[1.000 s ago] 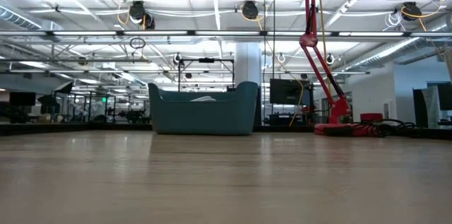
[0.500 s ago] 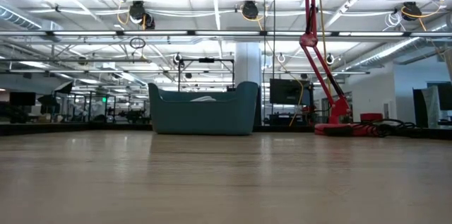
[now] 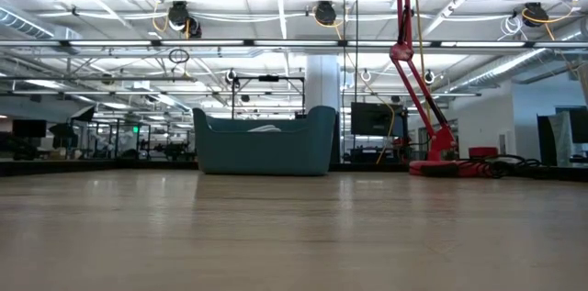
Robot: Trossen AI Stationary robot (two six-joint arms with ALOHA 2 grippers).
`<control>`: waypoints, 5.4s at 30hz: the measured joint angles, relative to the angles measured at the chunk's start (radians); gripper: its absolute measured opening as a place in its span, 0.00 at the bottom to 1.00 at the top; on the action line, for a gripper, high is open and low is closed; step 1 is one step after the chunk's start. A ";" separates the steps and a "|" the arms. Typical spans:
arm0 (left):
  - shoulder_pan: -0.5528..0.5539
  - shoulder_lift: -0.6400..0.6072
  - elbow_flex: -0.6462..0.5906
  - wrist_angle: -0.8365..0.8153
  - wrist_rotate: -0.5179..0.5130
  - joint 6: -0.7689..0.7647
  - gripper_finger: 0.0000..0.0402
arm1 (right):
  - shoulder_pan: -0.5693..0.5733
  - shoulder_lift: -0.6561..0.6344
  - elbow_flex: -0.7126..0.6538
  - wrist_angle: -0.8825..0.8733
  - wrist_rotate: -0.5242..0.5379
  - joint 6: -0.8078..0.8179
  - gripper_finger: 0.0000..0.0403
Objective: Sort cables into bins
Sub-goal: Put the purple charger cable into the gray bin, then put the brown HDMI cable into the blue bin
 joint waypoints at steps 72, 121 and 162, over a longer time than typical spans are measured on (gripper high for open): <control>0.023 0.000 0.000 -0.112 0.011 -0.080 0.36 | 0.391 0.293 0.001 -0.832 -0.282 0.062 0.26; -0.109 0.000 -0.484 -0.138 0.293 -0.632 0.36 | 0.075 0.114 0.000 0.473 0.061 -0.207 0.33; -0.008 0.055 -0.627 0.126 0.307 -0.689 0.03 | 0.076 0.114 0.001 0.322 0.196 -0.142 0.33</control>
